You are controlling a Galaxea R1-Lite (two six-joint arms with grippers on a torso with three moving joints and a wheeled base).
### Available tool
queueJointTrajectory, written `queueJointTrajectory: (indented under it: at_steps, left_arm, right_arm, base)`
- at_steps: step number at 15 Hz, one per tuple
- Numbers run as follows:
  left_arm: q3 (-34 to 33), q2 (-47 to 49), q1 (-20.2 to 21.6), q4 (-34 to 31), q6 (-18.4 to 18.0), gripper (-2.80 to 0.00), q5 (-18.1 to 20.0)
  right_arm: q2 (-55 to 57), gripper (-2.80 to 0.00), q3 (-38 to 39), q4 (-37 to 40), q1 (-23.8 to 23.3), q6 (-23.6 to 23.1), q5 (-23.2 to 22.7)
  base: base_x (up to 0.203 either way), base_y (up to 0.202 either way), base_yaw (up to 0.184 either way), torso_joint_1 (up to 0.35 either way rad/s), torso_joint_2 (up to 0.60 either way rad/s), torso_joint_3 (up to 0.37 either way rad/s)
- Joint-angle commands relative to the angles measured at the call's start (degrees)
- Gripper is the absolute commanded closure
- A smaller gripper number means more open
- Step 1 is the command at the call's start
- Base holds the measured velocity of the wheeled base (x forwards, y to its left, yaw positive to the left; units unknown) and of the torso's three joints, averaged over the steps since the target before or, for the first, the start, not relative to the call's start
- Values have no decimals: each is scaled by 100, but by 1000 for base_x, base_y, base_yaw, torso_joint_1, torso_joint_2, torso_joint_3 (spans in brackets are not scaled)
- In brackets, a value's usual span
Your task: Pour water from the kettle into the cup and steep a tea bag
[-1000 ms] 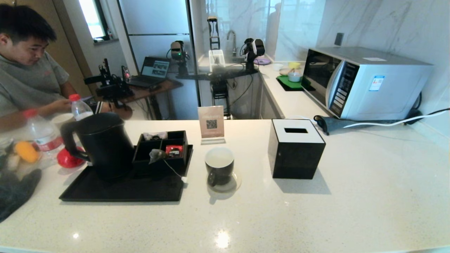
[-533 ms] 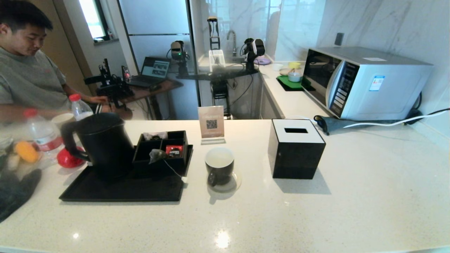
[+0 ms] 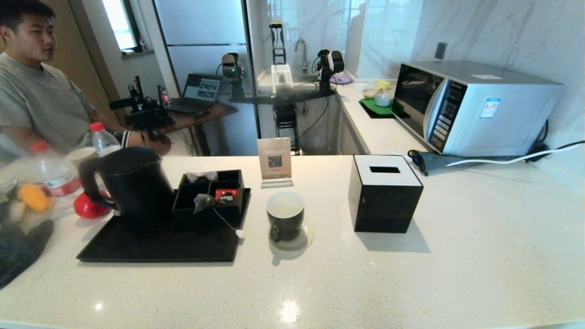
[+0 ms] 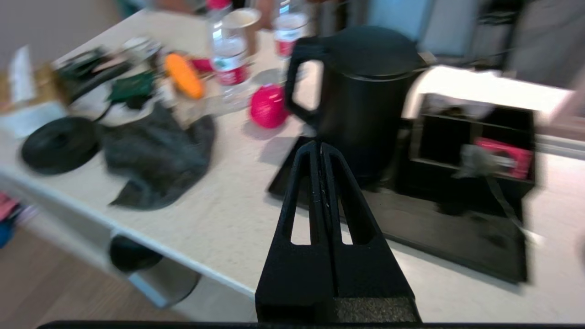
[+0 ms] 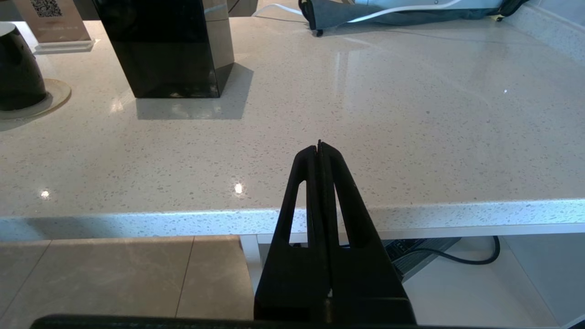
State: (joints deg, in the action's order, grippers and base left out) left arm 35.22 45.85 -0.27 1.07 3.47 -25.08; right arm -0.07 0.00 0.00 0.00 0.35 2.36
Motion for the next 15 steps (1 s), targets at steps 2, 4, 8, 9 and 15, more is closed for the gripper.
queueJointTrajectory:
  at_steps: [2,4,8,9,15]
  left_arm:
    - [-329,611,-60,-296,39,0,-324]
    - [-658,547,-94,-504,39,0,-305]
    - [-1080,1020,145,-18,46,0,-262]
    - [-1175,1220,228,301,47,0,-246]
    - [-1562,2466,1335,1720,-119,0,-30]
  right_arm:
    - [7,0,0,0,0,0,1]
    - [7,0,0,0,0,0,1]
    - [7,0,0,0,0,0,1]
    - [7,0,0,0,0,0,1]
    - [7,0,0,0,0,0,1]
  base:
    - [0,0,0,0,0,0]
    - [0,0,0,0,0,0]
    - [0,0,0,0,0,0]
    - [0,0,0,0,0,0]
    - [0,0,0,0,0,0]
